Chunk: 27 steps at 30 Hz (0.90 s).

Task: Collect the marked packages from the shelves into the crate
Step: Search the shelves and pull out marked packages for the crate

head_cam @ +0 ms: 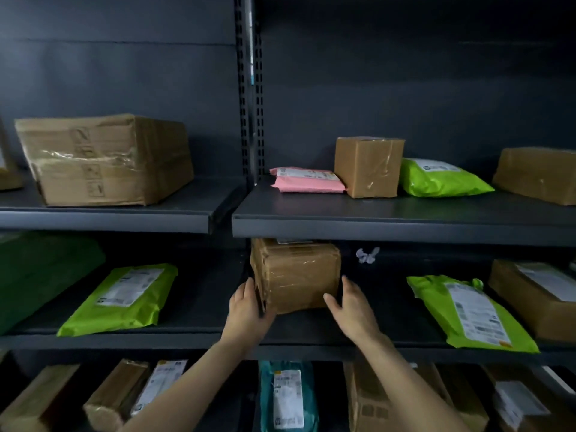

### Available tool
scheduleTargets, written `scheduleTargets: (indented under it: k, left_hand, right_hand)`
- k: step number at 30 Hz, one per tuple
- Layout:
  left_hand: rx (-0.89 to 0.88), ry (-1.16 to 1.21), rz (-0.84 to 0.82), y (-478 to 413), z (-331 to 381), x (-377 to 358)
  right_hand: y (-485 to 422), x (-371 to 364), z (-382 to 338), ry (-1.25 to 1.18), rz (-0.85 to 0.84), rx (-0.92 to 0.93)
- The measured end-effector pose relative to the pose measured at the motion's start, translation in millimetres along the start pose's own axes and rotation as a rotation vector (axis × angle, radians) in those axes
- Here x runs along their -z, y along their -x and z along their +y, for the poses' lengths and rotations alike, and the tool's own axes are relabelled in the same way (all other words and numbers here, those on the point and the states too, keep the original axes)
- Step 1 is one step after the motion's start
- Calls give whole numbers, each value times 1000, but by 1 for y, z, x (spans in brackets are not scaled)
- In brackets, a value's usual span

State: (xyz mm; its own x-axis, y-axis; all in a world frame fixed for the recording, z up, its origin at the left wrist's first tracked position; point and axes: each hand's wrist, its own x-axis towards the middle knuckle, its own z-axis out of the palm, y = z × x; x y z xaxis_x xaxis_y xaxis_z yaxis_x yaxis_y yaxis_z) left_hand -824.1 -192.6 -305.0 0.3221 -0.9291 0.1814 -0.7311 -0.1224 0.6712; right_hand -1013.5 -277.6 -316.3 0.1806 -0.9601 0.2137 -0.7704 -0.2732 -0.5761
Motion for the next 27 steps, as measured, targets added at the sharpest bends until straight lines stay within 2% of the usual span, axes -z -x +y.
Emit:
scheduleTargets:
  k: [4,8,16,20,23,27]
  left_hand:
    - [-15,63,-36,-18,-1,0]
    - [-31,242,-54,-23,2,-4]
    - [85,472,-4,11,5,-8]
    - [177,573,19,36,16,4]
    - [245,623,-23,49,26,18]
    - [326,584,-99,64,31,29]
  right_hand:
    - [-25,-8,2,-88,-63,-27]
    - [-26,-14,1,-188,-74,-19]
    - [26,-5,1,-375,76,-20]
    - [51,11,-1,-476,37,-80]
    - [67,23,-2,-458,-1,-173]
    - [94,34,-10,-428,17,-181]
